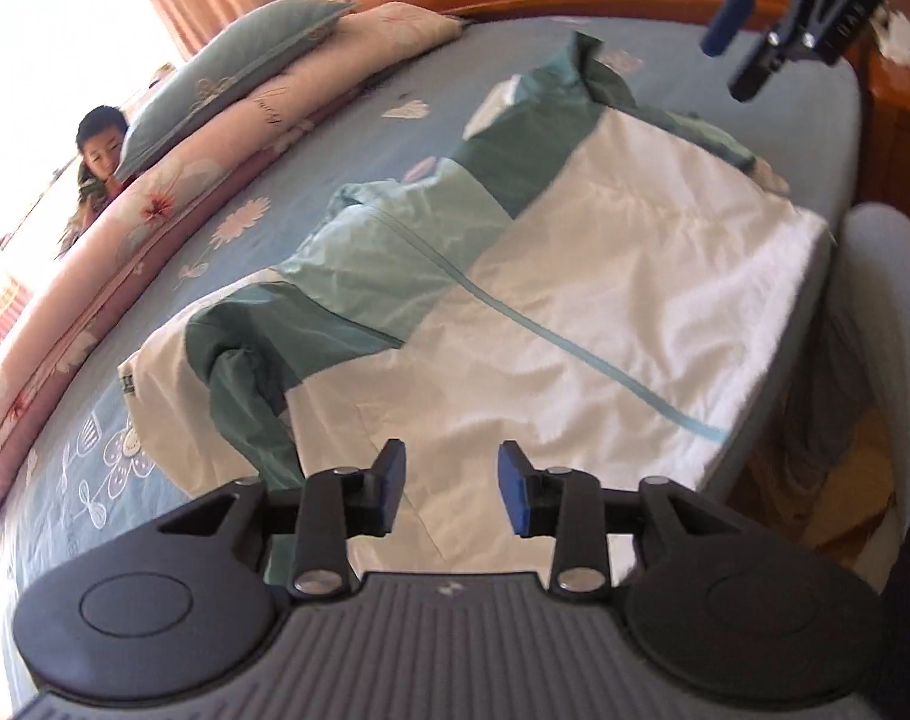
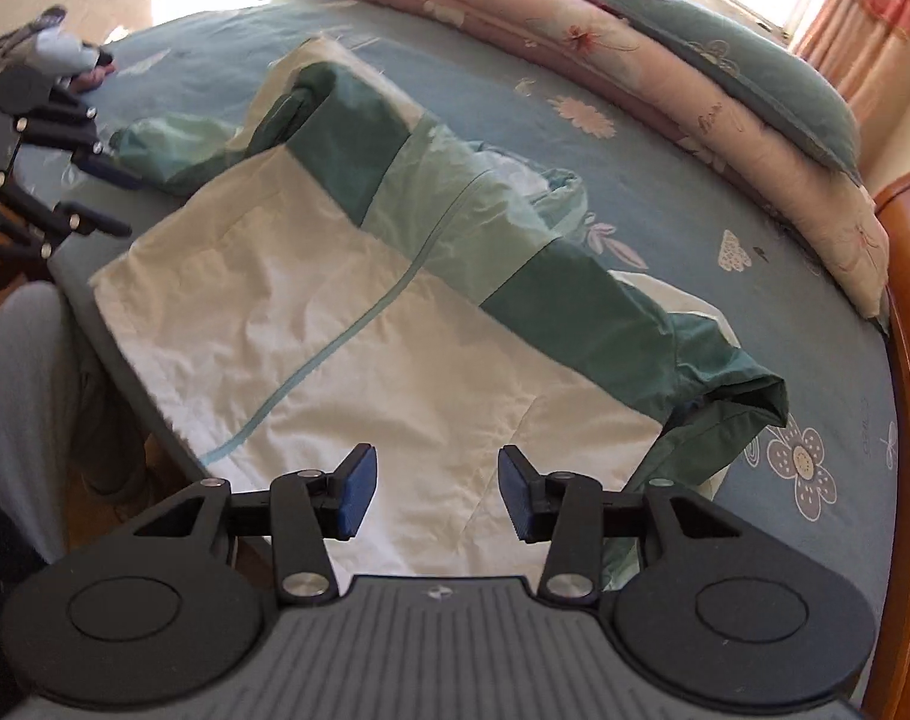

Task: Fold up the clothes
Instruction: 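Open both grippers and release the folded white-and-green jacket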

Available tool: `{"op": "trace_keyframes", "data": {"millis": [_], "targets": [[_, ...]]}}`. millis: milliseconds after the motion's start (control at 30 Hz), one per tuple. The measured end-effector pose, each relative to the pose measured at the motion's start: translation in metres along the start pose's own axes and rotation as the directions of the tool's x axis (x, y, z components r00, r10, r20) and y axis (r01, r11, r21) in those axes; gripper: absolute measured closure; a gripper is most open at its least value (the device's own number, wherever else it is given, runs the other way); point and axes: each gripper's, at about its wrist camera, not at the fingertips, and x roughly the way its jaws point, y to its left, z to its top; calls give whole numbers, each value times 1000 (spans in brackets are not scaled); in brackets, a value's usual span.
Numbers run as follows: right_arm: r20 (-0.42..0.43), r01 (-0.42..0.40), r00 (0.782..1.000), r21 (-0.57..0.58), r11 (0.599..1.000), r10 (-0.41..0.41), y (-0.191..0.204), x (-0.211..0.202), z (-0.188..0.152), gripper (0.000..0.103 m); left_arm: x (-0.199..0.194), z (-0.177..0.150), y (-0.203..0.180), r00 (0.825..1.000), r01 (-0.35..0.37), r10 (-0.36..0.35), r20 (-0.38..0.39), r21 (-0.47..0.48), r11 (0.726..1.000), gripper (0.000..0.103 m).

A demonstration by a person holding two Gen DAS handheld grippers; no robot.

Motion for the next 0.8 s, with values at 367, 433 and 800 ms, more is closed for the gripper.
{"op": "trace_keyframes", "data": {"millis": [367,433,800], "targets": [[155,-201,977,455,867,145,-36,113,-7,46,118,8,44,987,148,-158,17,-469,871,33],[135,-165,985,496,852,112,-29,150,-37,46,146,-17,34,982,155,-189,-12,-519,840,34],[267,-83,961,514,854,-67,12,191,-119,32,126,-96,11,984,127,-180,-16,-645,754,33]]}}
